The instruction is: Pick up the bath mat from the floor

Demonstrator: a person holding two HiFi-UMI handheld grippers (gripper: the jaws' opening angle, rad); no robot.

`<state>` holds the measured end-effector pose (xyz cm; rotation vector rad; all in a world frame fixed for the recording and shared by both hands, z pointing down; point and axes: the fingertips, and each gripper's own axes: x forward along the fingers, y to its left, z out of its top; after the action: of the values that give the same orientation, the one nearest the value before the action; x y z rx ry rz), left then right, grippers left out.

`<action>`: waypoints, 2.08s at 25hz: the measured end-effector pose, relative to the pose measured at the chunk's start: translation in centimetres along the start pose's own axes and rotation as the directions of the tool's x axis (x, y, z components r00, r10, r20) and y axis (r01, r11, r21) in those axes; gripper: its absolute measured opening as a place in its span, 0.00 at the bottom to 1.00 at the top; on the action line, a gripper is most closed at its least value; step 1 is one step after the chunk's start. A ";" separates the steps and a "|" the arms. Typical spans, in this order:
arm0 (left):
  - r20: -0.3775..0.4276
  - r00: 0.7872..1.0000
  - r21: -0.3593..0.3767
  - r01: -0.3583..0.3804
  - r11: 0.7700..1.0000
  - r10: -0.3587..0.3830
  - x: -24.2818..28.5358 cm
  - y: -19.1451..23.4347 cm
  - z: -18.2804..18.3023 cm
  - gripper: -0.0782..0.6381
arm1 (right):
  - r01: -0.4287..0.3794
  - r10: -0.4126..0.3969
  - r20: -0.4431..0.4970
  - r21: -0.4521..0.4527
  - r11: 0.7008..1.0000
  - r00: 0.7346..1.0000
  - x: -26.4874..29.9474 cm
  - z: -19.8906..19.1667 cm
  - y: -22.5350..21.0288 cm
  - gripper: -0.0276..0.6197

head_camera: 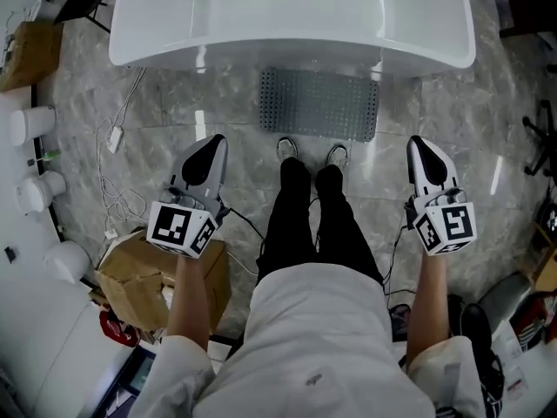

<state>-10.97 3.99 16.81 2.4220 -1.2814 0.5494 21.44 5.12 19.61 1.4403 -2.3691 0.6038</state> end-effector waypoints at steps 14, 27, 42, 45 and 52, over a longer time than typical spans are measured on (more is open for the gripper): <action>-0.218 0.967 -0.011 0.130 0.991 -0.130 10.5 6.3 -16.7 0.13 | 0.087 -0.065 -0.292 0.061 0.994 0.954 9.4 -16.0 -0.8 0.06; -0.295 0.946 -0.055 0.121 0.991 -0.132 18.3 10.5 -33.1 0.13 | 0.114 -0.105 -0.516 -0.014 0.993 0.850 17.9 -36.0 -6.5 0.06; -0.480 0.877 -0.211 -0.100 0.972 -0.014 24.3 13.8 -54.1 0.13 | 0.201 -0.141 -0.633 0.024 0.979 0.761 23.6 -52.6 -16.7 0.20; -0.515 0.857 -0.178 -0.117 0.977 0.009 26.6 14.7 -58.7 0.13 | 0.195 -0.153 -0.646 -0.007 0.981 0.748 25.5 -56.1 -18.7 0.20; -0.579 0.814 -0.182 -0.182 0.966 0.044 31.0 16.8 -67.4 0.14 | 0.231 -0.178 -0.679 -0.012 0.973 0.712 28.6 -64.0 -23.0 0.23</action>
<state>-20.83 4.88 92.25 1.7892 -1.1434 1.0095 31.54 5.85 92.69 1.2012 -1.5986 0.9675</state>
